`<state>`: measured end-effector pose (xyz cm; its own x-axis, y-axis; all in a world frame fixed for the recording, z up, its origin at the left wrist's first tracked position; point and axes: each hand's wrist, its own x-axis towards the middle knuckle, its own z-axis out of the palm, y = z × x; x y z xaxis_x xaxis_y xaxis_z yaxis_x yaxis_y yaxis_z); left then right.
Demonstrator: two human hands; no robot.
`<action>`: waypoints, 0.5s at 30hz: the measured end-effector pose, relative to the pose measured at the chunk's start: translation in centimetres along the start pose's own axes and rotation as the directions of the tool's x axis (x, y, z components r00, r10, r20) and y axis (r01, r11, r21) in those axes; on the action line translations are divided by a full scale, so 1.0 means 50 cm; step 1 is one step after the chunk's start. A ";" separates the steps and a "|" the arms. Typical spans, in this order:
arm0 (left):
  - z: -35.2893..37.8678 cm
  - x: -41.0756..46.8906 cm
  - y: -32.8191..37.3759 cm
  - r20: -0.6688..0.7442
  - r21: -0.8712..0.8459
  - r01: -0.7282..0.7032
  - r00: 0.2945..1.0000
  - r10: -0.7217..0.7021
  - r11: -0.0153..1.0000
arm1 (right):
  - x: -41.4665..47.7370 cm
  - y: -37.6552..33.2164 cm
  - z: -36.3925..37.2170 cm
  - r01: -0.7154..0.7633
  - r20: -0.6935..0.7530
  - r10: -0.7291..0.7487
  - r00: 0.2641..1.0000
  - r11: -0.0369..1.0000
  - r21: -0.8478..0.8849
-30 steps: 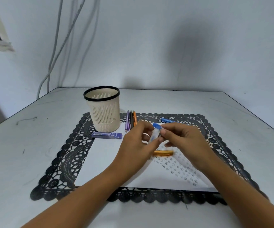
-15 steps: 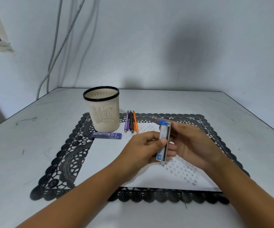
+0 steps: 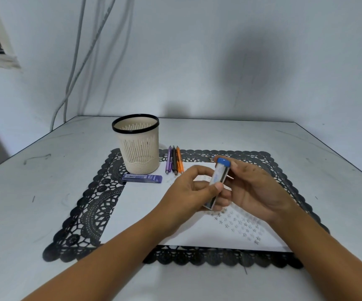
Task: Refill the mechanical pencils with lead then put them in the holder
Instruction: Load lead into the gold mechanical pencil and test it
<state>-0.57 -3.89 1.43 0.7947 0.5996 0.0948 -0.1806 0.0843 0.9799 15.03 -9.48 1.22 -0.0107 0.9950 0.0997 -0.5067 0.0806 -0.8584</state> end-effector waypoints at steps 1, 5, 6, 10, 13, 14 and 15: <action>0.000 0.001 0.002 -0.026 0.029 -0.017 0.999 0.018 0.999 | 0.001 -0.001 -0.002 0.007 -0.024 -0.007 1.000 1.000 0.006; -0.009 0.004 0.006 -0.125 0.280 -0.099 0.982 0.139 0.955 | 0.007 0.000 -0.008 0.012 -0.087 -0.015 0.996 0.999 -0.045; -0.012 0.006 0.006 -0.136 0.343 -0.111 0.977 0.166 0.933 | 0.007 0.000 -0.008 0.009 -0.100 -0.014 0.995 0.998 -0.055; -0.029 0.010 0.010 -0.149 0.538 -0.116 0.962 0.230 0.835 | 0.000 -0.009 -0.002 -0.003 -0.206 -0.027 0.978 0.990 -0.143; -0.043 0.016 0.015 -0.141 0.704 -0.116 0.944 0.298 0.701 | -0.003 -0.011 -0.008 -0.080 -0.407 -0.159 0.899 0.856 -0.511; -0.048 0.017 0.019 -0.137 0.740 -0.118 0.938 0.320 0.662 | -0.003 -0.009 -0.010 -0.132 -0.439 -0.240 0.866 0.736 -0.664; -0.052 0.021 0.023 -0.116 0.776 -0.122 0.937 0.331 0.618 | -0.004 -0.006 -0.016 -0.178 -0.441 -0.315 0.840 0.609 -0.773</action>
<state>-1.45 -1.07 2.18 0.6177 0.6814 0.3927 0.2411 -0.6393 0.7302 15.89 -9.64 1.04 0.5307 0.8372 0.1319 0.3596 -0.0815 -0.9295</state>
